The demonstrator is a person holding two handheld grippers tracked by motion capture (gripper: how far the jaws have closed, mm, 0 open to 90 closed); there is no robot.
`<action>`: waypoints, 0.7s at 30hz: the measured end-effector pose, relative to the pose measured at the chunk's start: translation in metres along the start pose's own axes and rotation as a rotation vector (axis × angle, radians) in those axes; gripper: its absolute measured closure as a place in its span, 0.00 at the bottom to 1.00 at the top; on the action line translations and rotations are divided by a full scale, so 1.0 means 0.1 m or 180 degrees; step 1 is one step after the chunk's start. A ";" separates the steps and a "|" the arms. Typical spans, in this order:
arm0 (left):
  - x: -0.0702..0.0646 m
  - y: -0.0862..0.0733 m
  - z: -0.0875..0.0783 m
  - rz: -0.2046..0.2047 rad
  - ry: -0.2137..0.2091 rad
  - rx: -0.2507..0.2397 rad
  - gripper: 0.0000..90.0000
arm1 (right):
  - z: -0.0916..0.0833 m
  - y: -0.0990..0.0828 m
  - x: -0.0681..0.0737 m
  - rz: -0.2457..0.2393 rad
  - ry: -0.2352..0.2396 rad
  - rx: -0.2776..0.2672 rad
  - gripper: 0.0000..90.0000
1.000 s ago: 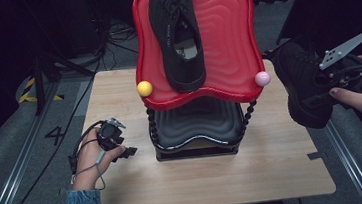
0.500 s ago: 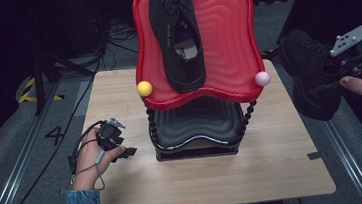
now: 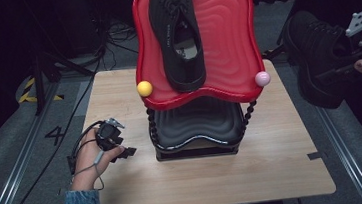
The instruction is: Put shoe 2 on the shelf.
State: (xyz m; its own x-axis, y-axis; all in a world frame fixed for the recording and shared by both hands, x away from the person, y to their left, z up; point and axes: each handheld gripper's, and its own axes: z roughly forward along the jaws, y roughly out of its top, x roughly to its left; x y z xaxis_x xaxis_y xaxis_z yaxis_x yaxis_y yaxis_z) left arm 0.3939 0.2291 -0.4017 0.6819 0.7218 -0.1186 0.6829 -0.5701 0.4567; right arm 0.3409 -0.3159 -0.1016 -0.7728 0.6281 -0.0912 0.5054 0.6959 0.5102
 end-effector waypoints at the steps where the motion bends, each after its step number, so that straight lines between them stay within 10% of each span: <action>1: -0.01 0.00 -0.01 -0.0034 -0.0001 0.0019 0.36 | -0.02 0.03 0.01 -0.0004 0.0000 -0.0016 0.95; 21: -0.02 -0.15 -0.08 -0.0101 0.0043 -0.0003 0.36 | -0.22 0.59 0.22 -0.0358 -0.0132 -0.0146 0.95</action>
State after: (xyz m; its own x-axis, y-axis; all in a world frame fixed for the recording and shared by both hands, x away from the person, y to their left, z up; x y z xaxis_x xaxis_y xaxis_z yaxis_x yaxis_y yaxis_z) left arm 0.3800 0.2396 -0.4016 0.6564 0.7446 -0.1212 0.7038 -0.5465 0.4538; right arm 0.3453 -0.2686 -0.0550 -0.8066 0.5615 -0.1848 0.3976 0.7466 0.5334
